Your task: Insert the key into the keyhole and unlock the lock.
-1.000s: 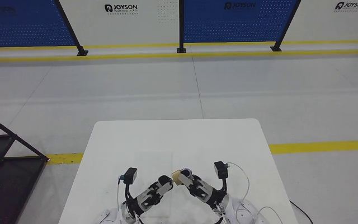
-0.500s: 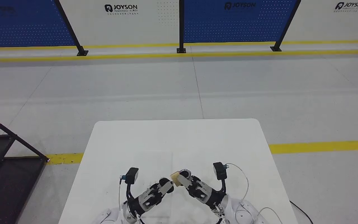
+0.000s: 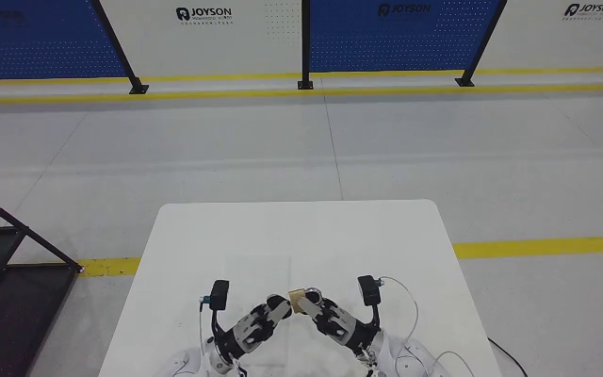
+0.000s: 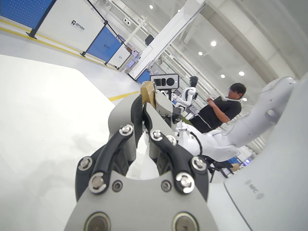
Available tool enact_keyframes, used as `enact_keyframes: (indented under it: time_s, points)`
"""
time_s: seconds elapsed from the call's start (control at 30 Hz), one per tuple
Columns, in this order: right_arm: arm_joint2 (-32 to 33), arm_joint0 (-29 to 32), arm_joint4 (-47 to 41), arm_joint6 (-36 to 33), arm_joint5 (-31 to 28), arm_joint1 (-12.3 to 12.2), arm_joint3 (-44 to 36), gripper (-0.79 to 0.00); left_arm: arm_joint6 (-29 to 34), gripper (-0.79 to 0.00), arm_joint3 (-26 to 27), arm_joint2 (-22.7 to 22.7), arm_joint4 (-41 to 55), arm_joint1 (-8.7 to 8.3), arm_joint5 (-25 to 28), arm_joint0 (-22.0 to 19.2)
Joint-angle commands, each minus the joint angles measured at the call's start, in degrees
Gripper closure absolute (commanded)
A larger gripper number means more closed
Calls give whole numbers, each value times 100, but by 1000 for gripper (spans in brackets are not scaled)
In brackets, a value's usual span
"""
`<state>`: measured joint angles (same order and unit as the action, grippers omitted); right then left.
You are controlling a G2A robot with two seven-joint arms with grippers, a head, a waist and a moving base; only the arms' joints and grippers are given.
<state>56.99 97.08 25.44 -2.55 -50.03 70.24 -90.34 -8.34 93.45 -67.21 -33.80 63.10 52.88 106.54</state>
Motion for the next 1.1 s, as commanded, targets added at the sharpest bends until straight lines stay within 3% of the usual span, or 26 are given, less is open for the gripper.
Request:
enact_keyframes:
  time_s: [0.0, 0.5, 0.8, 1.07]
  points:
    - [-10, 4, 4, 11, 8, -2, -2, 0, -296, 0, -3, 0, -388, 25, -70, 11]
    - [2, 15, -160, 49, 55, -33, -16, 0, -2131, 0, -19, 134, -2530, 151, -796, 35]
    - [2, 0, -428, -19, 119, -51, -25, 0, -3190, 0, -164, 272, -3801, 191, -1649, 13]
    - [-2, -13, -515, -109, 201, -67, -38, 0, -3863, 0, -356, 436, -4346, 222, -2201, -64]
